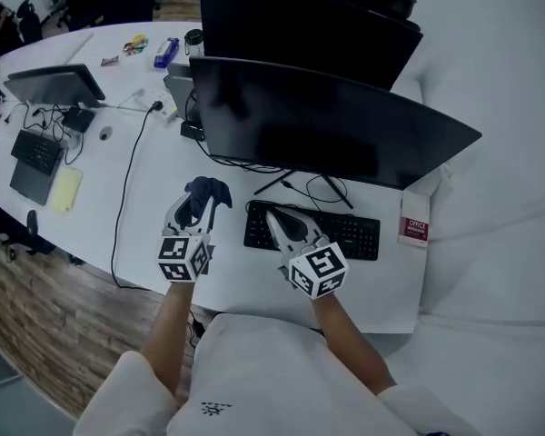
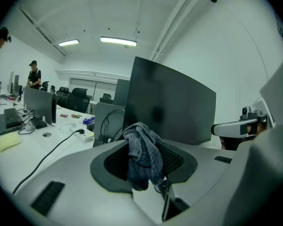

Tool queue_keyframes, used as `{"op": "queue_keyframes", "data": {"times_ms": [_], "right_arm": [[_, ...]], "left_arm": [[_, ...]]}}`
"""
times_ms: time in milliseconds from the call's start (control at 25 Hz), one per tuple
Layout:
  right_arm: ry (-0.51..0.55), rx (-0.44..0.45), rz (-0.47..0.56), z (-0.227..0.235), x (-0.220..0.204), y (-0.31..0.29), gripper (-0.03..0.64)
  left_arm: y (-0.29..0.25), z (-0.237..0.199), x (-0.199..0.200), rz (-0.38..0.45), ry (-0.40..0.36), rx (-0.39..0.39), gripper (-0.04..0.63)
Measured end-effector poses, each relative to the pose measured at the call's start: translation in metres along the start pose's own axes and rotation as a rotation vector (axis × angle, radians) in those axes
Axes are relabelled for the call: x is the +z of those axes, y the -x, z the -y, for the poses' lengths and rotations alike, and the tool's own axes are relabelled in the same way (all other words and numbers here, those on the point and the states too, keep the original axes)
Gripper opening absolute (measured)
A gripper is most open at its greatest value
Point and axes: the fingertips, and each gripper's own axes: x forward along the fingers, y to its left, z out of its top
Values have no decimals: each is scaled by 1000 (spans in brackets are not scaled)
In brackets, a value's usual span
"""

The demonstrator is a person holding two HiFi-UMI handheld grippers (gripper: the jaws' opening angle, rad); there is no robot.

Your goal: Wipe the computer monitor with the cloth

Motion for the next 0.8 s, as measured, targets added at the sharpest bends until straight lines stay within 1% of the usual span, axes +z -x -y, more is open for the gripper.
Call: {"op": "queue_keyframes", "data": {"times_ms": [80,240,520,800], "right_arm": [[-12,-5,-7,-2,-3,-10,18],[-21,-15,-29,-3,-8,-31,18],[-48,-65,-54,4,-17,-48,18],[-64,-99,-70,7,-23,-58,18]], "left_arm": [[-11,-10,-4,-11,4,-7,155],[-33,-29,-11,-42,-16,-22,155],[-69,-62,-31,-98,-18,-15,155],[-91,-78,-46,-146,-34,-21,155]]}}
